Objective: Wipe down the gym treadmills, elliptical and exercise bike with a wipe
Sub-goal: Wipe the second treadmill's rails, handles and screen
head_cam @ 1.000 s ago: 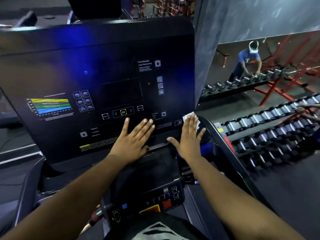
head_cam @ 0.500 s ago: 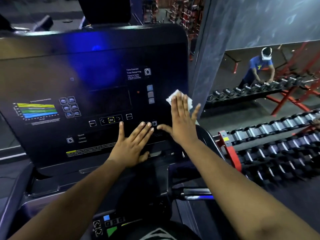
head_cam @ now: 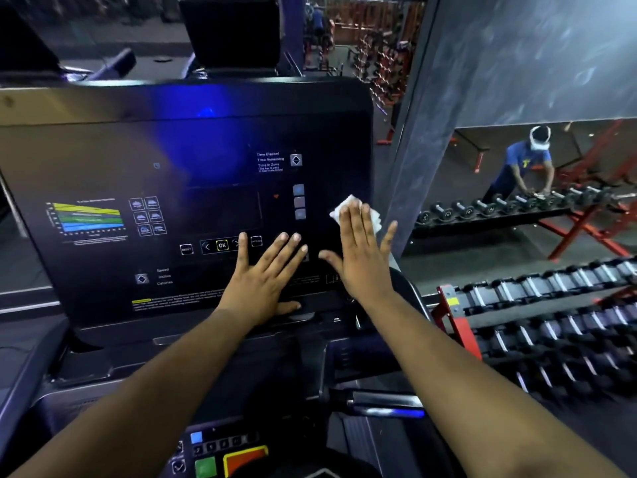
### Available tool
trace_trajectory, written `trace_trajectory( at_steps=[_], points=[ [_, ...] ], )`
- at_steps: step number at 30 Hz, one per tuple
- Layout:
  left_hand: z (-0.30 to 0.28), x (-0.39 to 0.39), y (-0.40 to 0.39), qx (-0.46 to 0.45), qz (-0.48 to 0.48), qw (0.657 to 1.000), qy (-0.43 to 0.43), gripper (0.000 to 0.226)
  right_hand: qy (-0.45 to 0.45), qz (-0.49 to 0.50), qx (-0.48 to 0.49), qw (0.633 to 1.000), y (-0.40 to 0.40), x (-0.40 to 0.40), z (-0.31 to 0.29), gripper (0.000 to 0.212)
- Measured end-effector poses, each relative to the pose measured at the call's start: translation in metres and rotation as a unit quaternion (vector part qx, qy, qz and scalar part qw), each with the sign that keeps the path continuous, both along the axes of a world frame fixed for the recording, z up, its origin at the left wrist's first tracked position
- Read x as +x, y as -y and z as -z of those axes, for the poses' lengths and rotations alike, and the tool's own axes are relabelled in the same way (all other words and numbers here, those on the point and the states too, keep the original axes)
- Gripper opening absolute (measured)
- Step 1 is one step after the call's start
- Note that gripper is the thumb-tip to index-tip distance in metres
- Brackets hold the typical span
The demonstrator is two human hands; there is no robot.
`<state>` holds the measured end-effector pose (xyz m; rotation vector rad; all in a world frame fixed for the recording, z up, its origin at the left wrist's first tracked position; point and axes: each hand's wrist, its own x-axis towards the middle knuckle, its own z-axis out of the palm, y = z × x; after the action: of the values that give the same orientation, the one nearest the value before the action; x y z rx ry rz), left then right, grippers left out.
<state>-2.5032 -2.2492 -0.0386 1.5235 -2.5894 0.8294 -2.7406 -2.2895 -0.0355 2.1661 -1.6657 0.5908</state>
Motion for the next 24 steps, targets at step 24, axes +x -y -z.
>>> trace_trajectory(
  at_steps=[24],
  points=[
    [0.019,-0.053,-0.119,0.34,0.144,0.875,-0.314,0.081,0.399,0.105,0.058,0.909,-0.229,0.037,0.062,0.041]
  ],
)
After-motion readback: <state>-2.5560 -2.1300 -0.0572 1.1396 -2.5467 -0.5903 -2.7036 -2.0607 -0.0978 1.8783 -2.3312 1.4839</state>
